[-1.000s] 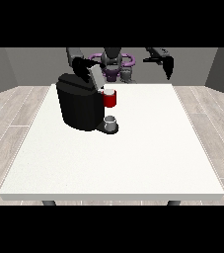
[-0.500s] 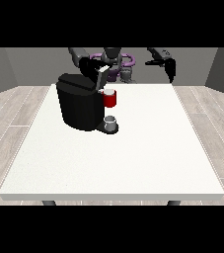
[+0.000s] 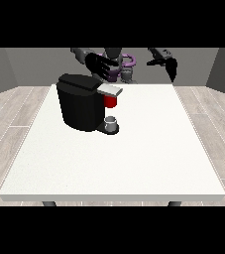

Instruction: Insert the coffee pod into the coffee machine and close the lid

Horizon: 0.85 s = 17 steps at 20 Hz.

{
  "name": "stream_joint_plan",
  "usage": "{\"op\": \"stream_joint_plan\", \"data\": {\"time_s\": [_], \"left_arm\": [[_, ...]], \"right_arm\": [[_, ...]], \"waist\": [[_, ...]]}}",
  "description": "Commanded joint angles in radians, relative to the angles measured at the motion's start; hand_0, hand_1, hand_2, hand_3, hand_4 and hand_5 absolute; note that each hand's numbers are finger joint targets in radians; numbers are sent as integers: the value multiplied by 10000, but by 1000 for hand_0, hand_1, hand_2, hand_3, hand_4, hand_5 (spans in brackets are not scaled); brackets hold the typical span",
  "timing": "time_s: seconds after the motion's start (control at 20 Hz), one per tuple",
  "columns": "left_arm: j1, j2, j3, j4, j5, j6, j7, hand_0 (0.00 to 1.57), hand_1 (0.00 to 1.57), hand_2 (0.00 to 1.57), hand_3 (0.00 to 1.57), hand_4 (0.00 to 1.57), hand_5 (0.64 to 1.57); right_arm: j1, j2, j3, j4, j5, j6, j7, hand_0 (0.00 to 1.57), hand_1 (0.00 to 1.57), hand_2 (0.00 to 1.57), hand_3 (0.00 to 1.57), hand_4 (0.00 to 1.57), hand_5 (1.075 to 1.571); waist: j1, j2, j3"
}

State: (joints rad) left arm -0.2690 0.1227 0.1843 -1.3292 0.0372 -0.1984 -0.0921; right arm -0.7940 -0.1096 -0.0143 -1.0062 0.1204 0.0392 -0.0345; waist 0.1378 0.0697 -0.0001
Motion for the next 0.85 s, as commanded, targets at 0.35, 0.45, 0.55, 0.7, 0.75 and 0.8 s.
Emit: {"op": "stream_joint_plan", "data": {"time_s": [0.35, 0.45, 0.55, 0.7, 0.75, 0.8], "left_arm": [[414, -476, -316, 10, -386, 679, -659, 0, 0, 0, 0, 185, 1571], [832, -317, -447, -740, 39, 90, -80, 0, 0, 0, 0, 145, 1571], [274, -550, -196, 215, -131, 658, -639, 0, 0, 0, 0, 245, 1571], [1055, -486, -360, 82, -107, 262, -1014, 0, 0, 0, 0, 192, 1571], [1427, -602, -558, -235, -299, 450, -703, 0, 0, 0, 0, 192, 1571], [959, -249, 82, 423, -8, 496, -784, 0, 0, 0, 0, 192, 1571]], "right_arm": [[7, 971, 439, -430, -150, 436, -3, 0, 0, 0, 0, 132, 1571], [1458, 970, 527, -339, -70, 455, -1551, 0, 0, 0, 0, 259, 1571], [1867, 1080, 1473, -1096, -930, 363, -1466, 0, 0, 0, 0, 275, 1571], [3120, 1088, 1514, -1331, -1665, 9, -1887, 0, 0, 0, 0, 279, 1571], [3689, 1090, 1417, -1255, -1598, 210, -1826, 0, 0, 0, 0, 251, 1571], [3867, 1092, 1931, -1794, -1952, -38, -1606, 0, 0, 0, 0, 157, 1571]], "waist": [[-557, -864, -2], [-260, -1128, 5], [-1022, -1061, 1], [-934, -1335, 3], [-1023, -1807, 5], [-1530, -1724, 1]]}}
